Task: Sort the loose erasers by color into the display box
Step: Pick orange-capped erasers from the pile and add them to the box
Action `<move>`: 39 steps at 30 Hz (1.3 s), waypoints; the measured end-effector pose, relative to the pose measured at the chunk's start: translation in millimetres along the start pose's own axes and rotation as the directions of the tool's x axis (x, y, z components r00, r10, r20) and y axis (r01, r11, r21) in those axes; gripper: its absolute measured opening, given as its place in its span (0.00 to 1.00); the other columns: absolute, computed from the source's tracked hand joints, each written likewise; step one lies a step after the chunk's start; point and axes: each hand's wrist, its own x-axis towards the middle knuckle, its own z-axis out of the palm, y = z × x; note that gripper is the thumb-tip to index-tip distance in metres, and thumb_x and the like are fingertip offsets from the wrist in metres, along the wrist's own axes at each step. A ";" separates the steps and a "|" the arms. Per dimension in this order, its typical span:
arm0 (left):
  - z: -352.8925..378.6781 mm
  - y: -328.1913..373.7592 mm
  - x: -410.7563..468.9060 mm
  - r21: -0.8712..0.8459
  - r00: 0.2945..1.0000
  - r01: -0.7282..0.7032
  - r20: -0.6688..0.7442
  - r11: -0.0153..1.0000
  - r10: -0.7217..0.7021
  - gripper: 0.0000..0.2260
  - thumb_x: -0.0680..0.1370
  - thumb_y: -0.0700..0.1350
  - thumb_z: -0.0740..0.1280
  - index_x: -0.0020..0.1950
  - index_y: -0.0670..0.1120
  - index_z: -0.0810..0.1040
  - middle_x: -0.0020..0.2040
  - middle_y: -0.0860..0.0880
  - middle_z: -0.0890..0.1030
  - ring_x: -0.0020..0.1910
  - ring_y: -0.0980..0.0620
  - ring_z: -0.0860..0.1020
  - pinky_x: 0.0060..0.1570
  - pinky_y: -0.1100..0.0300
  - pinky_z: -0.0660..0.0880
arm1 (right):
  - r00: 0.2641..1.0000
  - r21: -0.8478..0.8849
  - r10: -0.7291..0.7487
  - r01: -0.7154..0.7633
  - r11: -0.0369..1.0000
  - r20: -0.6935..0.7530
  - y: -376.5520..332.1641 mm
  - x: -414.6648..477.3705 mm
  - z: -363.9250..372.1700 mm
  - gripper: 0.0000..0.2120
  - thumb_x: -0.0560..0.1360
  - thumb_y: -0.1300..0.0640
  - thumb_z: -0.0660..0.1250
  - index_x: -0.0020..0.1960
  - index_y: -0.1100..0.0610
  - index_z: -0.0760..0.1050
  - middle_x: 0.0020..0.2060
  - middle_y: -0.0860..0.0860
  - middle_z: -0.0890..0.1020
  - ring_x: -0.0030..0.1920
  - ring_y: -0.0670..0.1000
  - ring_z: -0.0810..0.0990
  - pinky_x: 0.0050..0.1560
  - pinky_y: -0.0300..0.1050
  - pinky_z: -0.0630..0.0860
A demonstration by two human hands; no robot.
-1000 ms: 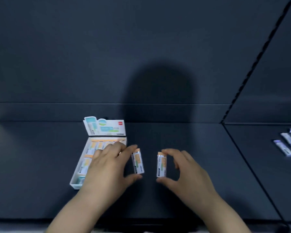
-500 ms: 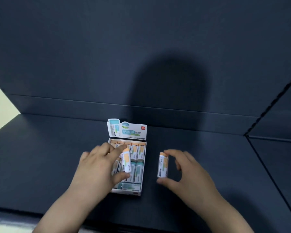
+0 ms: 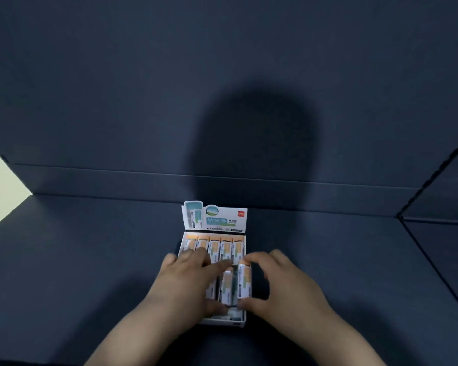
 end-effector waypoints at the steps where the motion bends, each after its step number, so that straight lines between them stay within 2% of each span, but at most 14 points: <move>1: 3.7 -2.8 1.0 0.010 1.000 -0.019 -0.007 1.000 0.019 0.35 0.69 0.70 0.58 0.74 0.65 0.52 0.59 0.56 0.65 0.63 0.55 0.63 0.50 0.59 0.54 | 1.000 -0.018 0.006 -0.006 1.000 0.008 -2.5 1.1 1.7 0.30 0.67 0.37 0.68 0.65 0.37 0.60 0.54 0.39 0.66 0.54 0.43 0.73 0.49 0.38 0.72; 3: 8.2 -8.6 -0.1 0.001 0.994 -0.059 -0.093 0.998 0.059 0.37 0.64 0.73 0.50 0.72 0.64 0.59 0.56 0.55 0.69 0.59 0.54 0.69 0.49 0.57 0.56 | 0.999 -0.047 0.028 -0.027 0.999 0.026 -7.1 3.2 3.8 0.30 0.68 0.38 0.68 0.66 0.38 0.60 0.55 0.40 0.66 0.56 0.44 0.73 0.50 0.39 0.72; 4: 9.3 -10.7 -0.2 -0.005 0.990 -0.088 -0.109 0.996 0.087 0.37 0.61 0.72 0.49 0.69 0.64 0.66 0.51 0.55 0.72 0.53 0.54 0.73 0.46 0.57 0.59 | 0.998 -0.061 0.045 -0.043 0.997 0.036 -9.5 4.1 4.3 0.31 0.68 0.38 0.68 0.66 0.38 0.60 0.56 0.41 0.66 0.56 0.45 0.73 0.50 0.39 0.72; 5: 13.2 -12.7 -0.9 -0.023 0.985 -0.112 -0.133 0.993 0.108 0.35 0.60 0.70 0.50 0.63 0.62 0.74 0.44 0.56 0.73 0.45 0.55 0.77 0.42 0.58 0.62 | 0.997 -0.078 0.061 -0.057 0.995 0.046 -11.7 4.8 4.5 0.31 0.68 0.39 0.69 0.66 0.39 0.60 0.57 0.41 0.66 0.57 0.46 0.73 0.51 0.40 0.72; 7: 17.6 -16.3 -2.1 -0.040 0.969 -0.157 -0.201 0.987 0.146 0.30 0.59 0.69 0.53 0.53 0.61 0.80 0.36 0.57 0.73 0.34 0.57 0.76 0.33 0.61 0.66 | 0.994 -0.119 0.094 -0.086 0.989 0.057 -17.0 6.1 5.1 0.30 0.68 0.40 0.68 0.67 0.40 0.60 0.57 0.43 0.66 0.58 0.47 0.73 0.52 0.41 0.72; 9: 16.5 -18.4 -1.8 -0.050 0.966 -0.184 -0.195 0.982 0.171 0.29 0.58 0.70 0.53 0.51 0.61 0.80 0.35 0.58 0.72 0.33 0.59 0.75 0.30 0.62 0.67 | 0.991 -0.161 0.122 -0.110 0.981 0.062 -22.8 6.6 5.3 0.29 0.69 0.41 0.68 0.66 0.41 0.61 0.58 0.45 0.66 0.58 0.48 0.73 0.50 0.42 0.71; 14: 13.4 -17.9 -0.3 -0.018 0.950 -0.247 -0.200 0.969 0.238 0.25 0.57 0.68 0.59 0.48 0.62 0.81 0.34 0.57 0.72 0.32 0.58 0.74 0.35 0.63 0.62 | 0.985 -0.244 0.163 -0.145 0.959 0.057 -33.8 7.8 6.6 0.28 0.69 0.44 0.69 0.66 0.44 0.63 0.57 0.47 0.67 0.57 0.51 0.74 0.49 0.43 0.71; 17: 14.2 -17.2 0.1 0.004 0.945 -0.254 -0.213 0.967 0.249 0.23 0.55 0.67 0.64 0.45 0.60 0.82 0.34 0.56 0.73 0.32 0.56 0.75 0.34 0.61 0.65 | 0.982 -0.270 0.181 -0.158 0.950 0.060 -37.3 8.6 7.3 0.28 0.70 0.46 0.70 0.66 0.45 0.64 0.56 0.48 0.67 0.56 0.52 0.74 0.49 0.43 0.71; 25: 15.2 -15.3 -1.0 -0.009 0.952 -0.246 -0.188 0.969 0.240 0.19 0.56 0.64 0.63 0.40 0.57 0.82 0.33 0.54 0.73 0.31 0.54 0.75 0.32 0.59 0.70 | 0.979 -0.309 0.199 -0.176 0.935 0.043 -42.6 12.4 14.5 0.26 0.72 0.49 0.68 0.67 0.46 0.63 0.58 0.50 0.67 0.58 0.54 0.74 0.49 0.44 0.71; 29: 16.4 -15.5 -1.4 -0.029 0.960 -0.228 -0.171 0.973 0.220 0.20 0.55 0.64 0.66 0.42 0.57 0.81 0.34 0.53 0.73 0.32 0.55 0.75 0.33 0.59 0.70 | 0.981 -0.294 0.193 -0.176 0.939 0.029 -41.8 9.6 16.4 0.28 0.72 0.48 0.68 0.68 0.44 0.60 0.59 0.49 0.67 0.59 0.53 0.74 0.50 0.44 0.72; 32: 16.5 -17.3 -1.9 -0.036 0.955 -0.258 -0.157 0.965 0.250 0.21 0.59 0.63 0.66 0.47 0.56 0.81 0.36 0.54 0.74 0.35 0.54 0.76 0.37 0.58 0.70 | 0.982 -0.272 0.187 -0.171 0.947 0.031 -41.4 6.5 17.2 0.26 0.73 0.48 0.66 0.67 0.43 0.60 0.58 0.48 0.67 0.58 0.52 0.74 0.49 0.44 0.71; 35: 10.6 -17.5 -1.1 -0.037 0.952 -0.273 -0.153 0.961 0.265 0.22 0.58 0.65 0.66 0.46 0.57 0.82 0.36 0.56 0.74 0.34 0.55 0.76 0.36 0.59 0.71 | 0.979 -0.269 0.204 -0.189 0.944 0.027 -40.2 7.0 19.3 0.24 0.73 0.48 0.66 0.66 0.44 0.60 0.58 0.48 0.68 0.57 0.52 0.75 0.46 0.44 0.70; 37: 3.6 -15.3 -4.0 -0.029 0.961 -0.248 -0.133 0.968 0.242 0.23 0.64 0.65 0.66 0.56 0.57 0.78 0.44 0.54 0.74 0.44 0.54 0.76 0.46 0.57 0.69 | 0.977 -0.256 0.212 -0.199 0.946 0.025 -39.8 7.5 20.9 0.24 0.73 0.49 0.66 0.65 0.45 0.60 0.58 0.48 0.68 0.56 0.52 0.75 0.44 0.44 0.69; 39: 3.3 -15.7 -6.4 -0.012 0.967 -0.219 -0.138 0.976 0.215 0.25 0.74 0.63 0.60 0.69 0.57 0.66 0.56 0.53 0.69 0.58 0.53 0.69 0.56 0.56 0.60 | 0.977 -0.242 0.213 -0.201 0.949 0.024 -38.7 7.2 22.0 0.23 0.73 0.49 0.66 0.64 0.44 0.60 0.57 0.48 0.68 0.56 0.52 0.75 0.44 0.44 0.70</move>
